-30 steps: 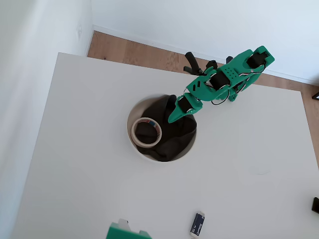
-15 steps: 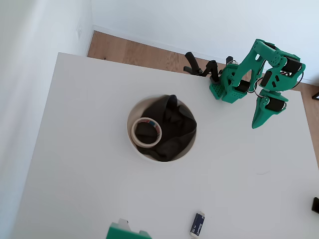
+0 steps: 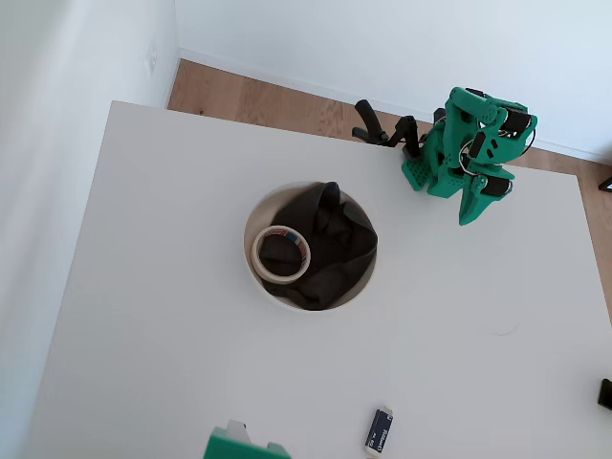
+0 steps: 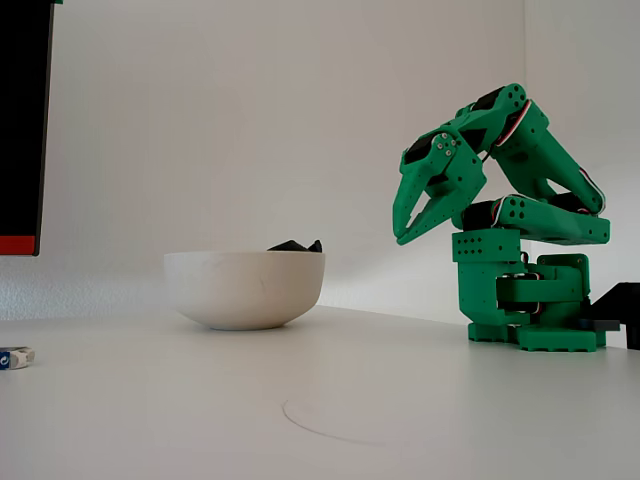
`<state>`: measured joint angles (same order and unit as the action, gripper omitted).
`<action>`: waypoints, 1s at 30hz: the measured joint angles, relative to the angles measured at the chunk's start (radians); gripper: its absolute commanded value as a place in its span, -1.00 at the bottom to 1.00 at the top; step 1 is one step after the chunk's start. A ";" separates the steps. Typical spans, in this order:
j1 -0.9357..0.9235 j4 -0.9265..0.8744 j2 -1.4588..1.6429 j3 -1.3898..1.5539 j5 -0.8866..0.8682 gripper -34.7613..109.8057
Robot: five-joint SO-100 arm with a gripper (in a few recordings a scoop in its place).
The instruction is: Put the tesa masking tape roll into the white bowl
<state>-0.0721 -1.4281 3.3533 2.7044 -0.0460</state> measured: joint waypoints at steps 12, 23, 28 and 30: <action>0.061 0.037 0.029 0.189 -0.029 -0.64; 0.006 0.037 0.029 0.190 -0.005 -0.64; 0.005 0.037 0.029 0.190 -0.005 -0.58; 0.006 0.037 0.029 0.190 -0.005 -0.58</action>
<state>-0.0660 -1.3913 3.3824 2.8946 -0.0506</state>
